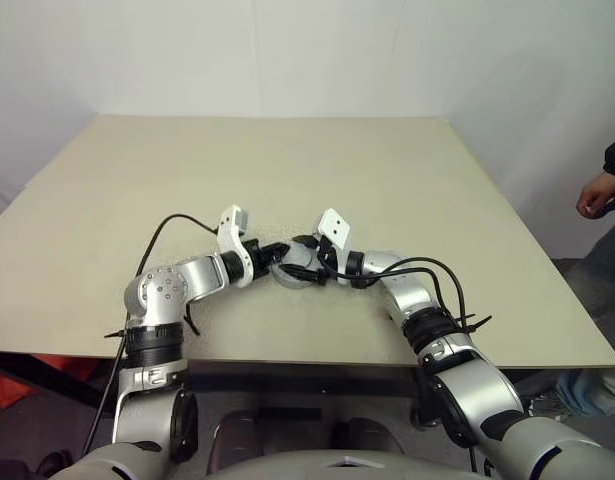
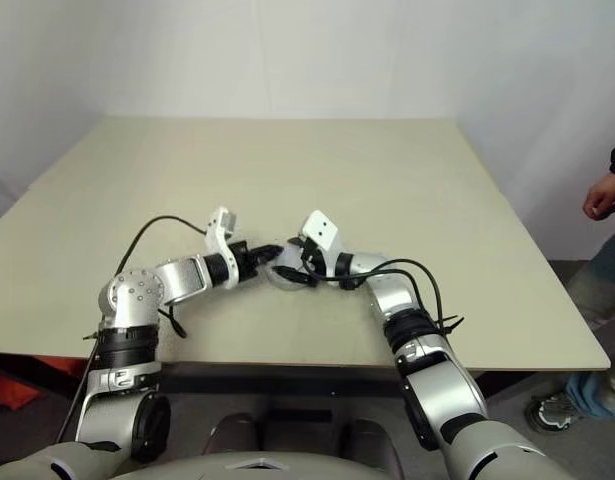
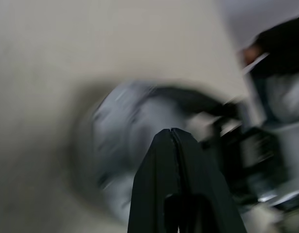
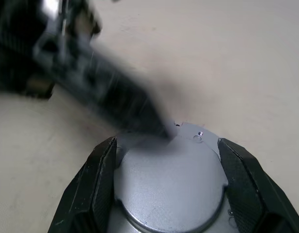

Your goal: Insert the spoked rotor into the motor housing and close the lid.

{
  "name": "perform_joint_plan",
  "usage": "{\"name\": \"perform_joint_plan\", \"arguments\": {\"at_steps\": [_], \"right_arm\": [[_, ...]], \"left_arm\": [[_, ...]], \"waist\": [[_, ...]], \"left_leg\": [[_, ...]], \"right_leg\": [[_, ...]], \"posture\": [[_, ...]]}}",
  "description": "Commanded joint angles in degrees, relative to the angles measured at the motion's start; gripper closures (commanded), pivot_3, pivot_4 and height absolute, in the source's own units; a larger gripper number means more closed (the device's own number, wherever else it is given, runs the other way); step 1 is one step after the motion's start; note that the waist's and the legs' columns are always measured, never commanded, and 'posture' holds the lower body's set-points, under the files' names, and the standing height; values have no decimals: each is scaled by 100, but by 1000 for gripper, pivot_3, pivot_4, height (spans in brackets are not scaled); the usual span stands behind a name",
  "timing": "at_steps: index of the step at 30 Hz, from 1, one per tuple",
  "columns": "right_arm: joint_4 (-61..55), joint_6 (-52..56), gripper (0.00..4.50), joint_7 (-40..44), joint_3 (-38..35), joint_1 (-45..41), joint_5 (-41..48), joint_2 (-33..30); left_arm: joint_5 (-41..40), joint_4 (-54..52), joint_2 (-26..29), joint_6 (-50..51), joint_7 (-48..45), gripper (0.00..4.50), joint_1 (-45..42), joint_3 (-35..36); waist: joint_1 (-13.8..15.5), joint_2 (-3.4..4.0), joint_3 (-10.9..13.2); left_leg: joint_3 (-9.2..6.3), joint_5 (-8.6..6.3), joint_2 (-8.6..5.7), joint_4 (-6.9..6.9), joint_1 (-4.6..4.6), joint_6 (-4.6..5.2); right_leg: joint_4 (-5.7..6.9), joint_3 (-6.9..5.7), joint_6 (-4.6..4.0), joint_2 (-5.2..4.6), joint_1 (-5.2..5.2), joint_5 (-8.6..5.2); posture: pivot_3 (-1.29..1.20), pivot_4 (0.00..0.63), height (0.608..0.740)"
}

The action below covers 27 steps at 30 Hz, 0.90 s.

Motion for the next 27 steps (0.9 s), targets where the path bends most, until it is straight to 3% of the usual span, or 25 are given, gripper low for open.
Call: {"name": "perform_joint_plan", "arguments": {"at_steps": [1,6,26,27], "right_arm": [[98,150,1303,-88,-7,49,-158,-102],[46,189,1303,-96,-13,38,-142,-90],[-591,802,1303,213,-192,100,211,-167],[-728,830,953,349,-157,147,239,-193]], "left_arm": [[450,57,136,613,528,4476,-138,-145],[79,381,13,1000,344,4476,-325,569],[275,448,-47,1090,101,4476,-455,647],[282,442,-50,1094,98,4499,-459,649]], "waist": [[6,4,-5],[0,29,-20],[9,29,-17],[11,29,-17]], "left_leg": [[-1,0,0,-2,5,0],[0,0,-6,-2,10,0],[-2,0,-4,-49,-3,1],[-2,1,-4,-49,-7,2]], "right_leg": [[-2,-2,1,-1,6,0],[-12,-3,6,-3,13,-4],[-99,-21,10,-3,9,-5],[-101,-21,10,-5,9,-5]], "posture": [[0,0,740],[0,0,740],[0,0,740],[0,0,740]]}}
